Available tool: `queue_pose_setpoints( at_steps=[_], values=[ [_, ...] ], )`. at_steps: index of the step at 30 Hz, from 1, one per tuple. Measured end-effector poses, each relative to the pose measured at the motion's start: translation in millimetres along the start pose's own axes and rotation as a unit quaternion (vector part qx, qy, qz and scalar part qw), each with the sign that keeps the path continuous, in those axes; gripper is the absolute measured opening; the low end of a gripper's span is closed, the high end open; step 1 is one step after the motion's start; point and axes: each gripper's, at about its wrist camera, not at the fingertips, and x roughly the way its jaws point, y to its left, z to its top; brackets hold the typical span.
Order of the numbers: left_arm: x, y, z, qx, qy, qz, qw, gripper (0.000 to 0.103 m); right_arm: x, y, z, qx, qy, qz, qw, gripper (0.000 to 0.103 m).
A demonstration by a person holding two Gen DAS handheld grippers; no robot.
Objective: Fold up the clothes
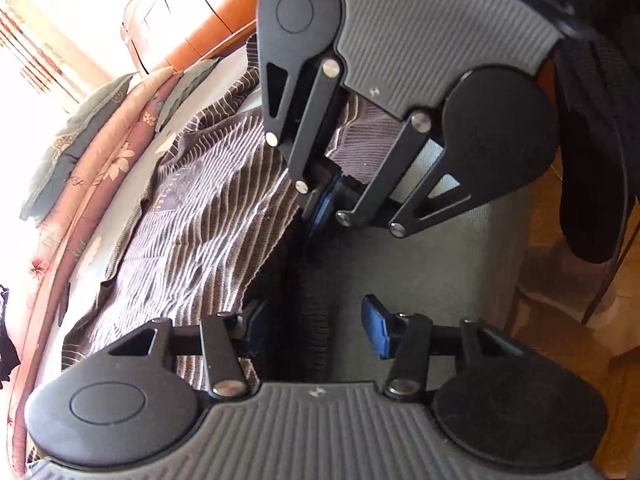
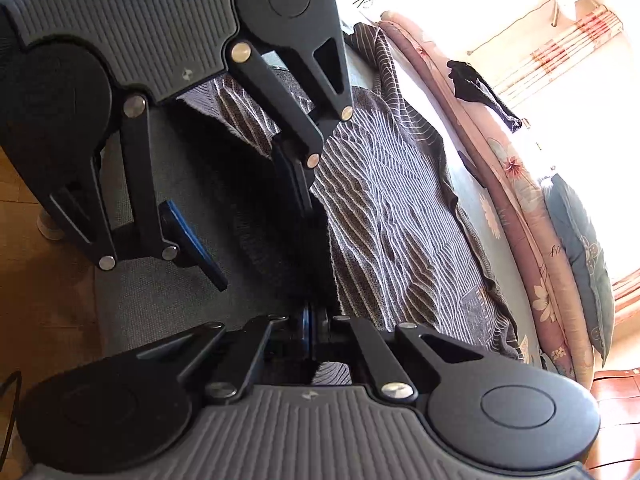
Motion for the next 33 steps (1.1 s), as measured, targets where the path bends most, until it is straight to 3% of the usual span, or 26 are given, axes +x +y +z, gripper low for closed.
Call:
queue_pose_setpoints(
  at_steps=[1, 5, 6, 9, 11, 18, 21, 23, 25, 28, 30, 33],
  values=[
    [5, -2, 0, 0.007, 0.011, 0.003, 0.9999, 0.04, 0, 0, -1, 0.001, -0.002, -0.002, 1.0, 0.001],
    [14, 4, 0, -0.012, 0.028, 0.014, 0.9994, 0.034, 1, -1, -2, 0.001, 0.002, -0.004, 1.0, 0.001],
    [16, 6, 0, -0.017, 0.034, 0.022, 0.999, 0.026, 1, 0, -3, 0.002, 0.002, -0.002, 1.0, 0.001],
    [21, 13, -3, -0.035, 0.048, 0.039, 0.9975, 0.013, 0, 2, -5, 0.005, 0.001, -0.001, 1.0, 0.001],
    [19, 20, -6, -0.061, 0.041, 0.029, 0.9969, 0.013, 0, 3, -6, 0.004, 0.0, 0.001, 1.0, 0.002],
    [15, 28, -10, -0.077, 0.035, 0.028, 0.996, 0.013, 5, 15, -9, -0.019, -0.009, -0.006, 1.0, 0.03],
    [14, 32, -12, -0.08, 0.032, 0.025, 0.996, 0.013, 16, 23, -10, -0.046, -0.007, -0.036, 0.998, 0.035],
    [12, 31, -15, -0.08, 0.036, 0.021, 0.9959, 0.016, 21, 24, -9, -0.051, -0.007, -0.051, 0.997, 0.032],
    [12, 26, -17, -0.066, 0.041, 0.019, 0.9968, 0.02, 25, 22, -7, -0.042, 0.006, -0.062, 0.997, 0.002],
    [10, 10, -21, -0.019, 0.041, 0.024, 0.9987, 0.021, 18, 14, -5, -0.013, -0.008, -0.061, 0.998, 0.002],
    [15, 9, -18, -0.015, 0.052, 0.038, 0.9978, 0.019, 11, 6, -2, 0.013, -0.016, -0.044, 0.999, 0.002],
    [15, 17, -15, -0.037, 0.068, 0.05, 0.9957, 0.0, 0, -3, 2, 0.04, -0.027, -0.018, 0.999, 0.002]
  ],
)
